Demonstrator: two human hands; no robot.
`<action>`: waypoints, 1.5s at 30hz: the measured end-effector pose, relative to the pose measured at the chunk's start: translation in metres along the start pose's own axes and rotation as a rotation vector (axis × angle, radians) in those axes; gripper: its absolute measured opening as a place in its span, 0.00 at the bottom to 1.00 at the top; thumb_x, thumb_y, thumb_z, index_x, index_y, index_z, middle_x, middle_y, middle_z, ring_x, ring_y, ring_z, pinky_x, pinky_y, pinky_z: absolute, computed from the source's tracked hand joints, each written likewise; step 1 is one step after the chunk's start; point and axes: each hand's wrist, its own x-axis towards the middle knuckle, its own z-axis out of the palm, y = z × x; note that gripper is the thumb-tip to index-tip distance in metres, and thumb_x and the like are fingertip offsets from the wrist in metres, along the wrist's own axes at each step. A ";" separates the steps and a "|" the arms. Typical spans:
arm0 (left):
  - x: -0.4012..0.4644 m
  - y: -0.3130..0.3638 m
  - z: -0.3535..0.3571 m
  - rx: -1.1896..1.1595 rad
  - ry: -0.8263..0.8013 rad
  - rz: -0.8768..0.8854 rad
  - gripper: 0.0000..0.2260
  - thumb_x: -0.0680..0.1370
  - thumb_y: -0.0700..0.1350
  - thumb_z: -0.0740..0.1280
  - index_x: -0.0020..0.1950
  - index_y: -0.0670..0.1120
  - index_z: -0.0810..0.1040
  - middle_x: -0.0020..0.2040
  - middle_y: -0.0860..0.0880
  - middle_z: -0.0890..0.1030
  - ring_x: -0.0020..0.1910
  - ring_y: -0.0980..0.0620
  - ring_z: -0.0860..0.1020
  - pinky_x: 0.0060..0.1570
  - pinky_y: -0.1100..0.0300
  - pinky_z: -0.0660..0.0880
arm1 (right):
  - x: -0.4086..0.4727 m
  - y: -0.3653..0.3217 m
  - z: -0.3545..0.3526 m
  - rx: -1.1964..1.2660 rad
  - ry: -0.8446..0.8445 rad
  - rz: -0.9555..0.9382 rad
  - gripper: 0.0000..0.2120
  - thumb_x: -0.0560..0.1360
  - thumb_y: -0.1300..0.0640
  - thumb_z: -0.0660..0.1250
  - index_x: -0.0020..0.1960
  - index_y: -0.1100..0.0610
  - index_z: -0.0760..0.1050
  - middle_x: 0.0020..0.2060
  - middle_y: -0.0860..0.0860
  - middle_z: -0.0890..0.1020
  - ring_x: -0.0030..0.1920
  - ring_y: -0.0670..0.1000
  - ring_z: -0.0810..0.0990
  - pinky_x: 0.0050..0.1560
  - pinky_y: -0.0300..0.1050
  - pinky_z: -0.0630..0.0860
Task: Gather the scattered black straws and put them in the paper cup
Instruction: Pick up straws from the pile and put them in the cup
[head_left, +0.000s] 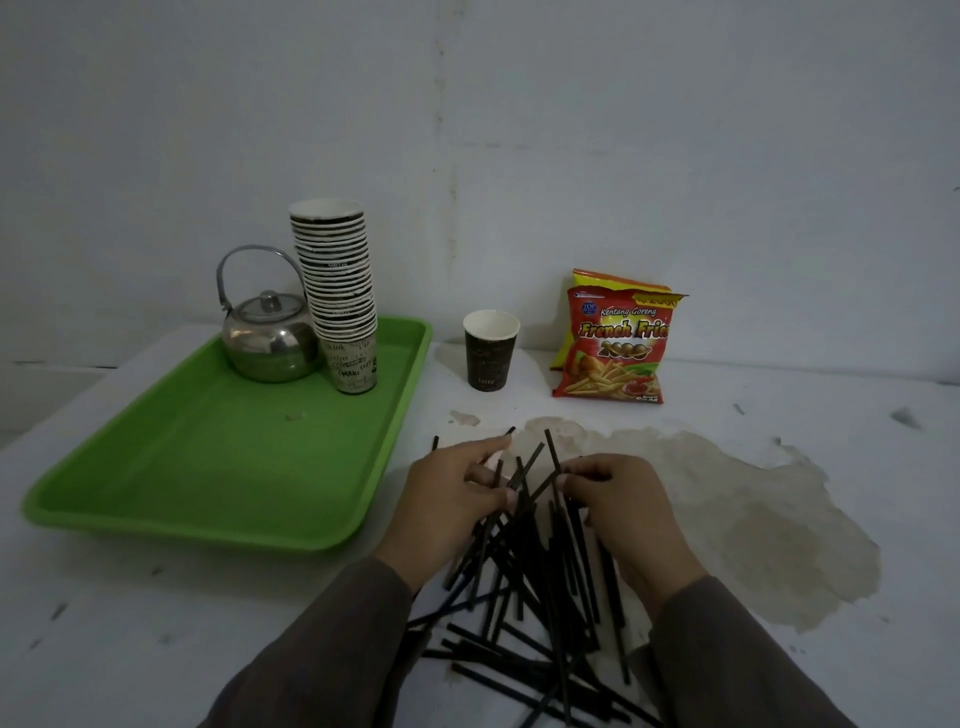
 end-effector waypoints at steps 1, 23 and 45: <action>0.000 0.001 0.000 -0.020 -0.005 -0.002 0.27 0.68 0.35 0.73 0.64 0.52 0.73 0.42 0.43 0.85 0.44 0.54 0.81 0.37 0.81 0.68 | 0.000 -0.001 0.000 0.008 0.011 -0.003 0.05 0.71 0.64 0.68 0.41 0.56 0.81 0.37 0.52 0.82 0.37 0.49 0.79 0.34 0.37 0.71; 0.115 0.113 -0.060 -0.397 0.115 0.306 0.16 0.70 0.32 0.70 0.56 0.44 0.77 0.44 0.43 0.83 0.44 0.48 0.83 0.48 0.61 0.80 | 0.099 -0.132 -0.005 0.142 0.093 -0.476 0.05 0.73 0.64 0.67 0.48 0.62 0.78 0.40 0.57 0.82 0.35 0.49 0.80 0.39 0.39 0.79; 0.210 0.033 -0.027 -0.288 0.258 0.202 0.10 0.68 0.29 0.70 0.45 0.41 0.77 0.38 0.47 0.80 0.41 0.51 0.80 0.39 0.70 0.78 | 0.184 -0.084 0.062 -0.083 0.126 -0.325 0.08 0.73 0.60 0.68 0.51 0.60 0.79 0.46 0.55 0.83 0.45 0.50 0.80 0.47 0.42 0.76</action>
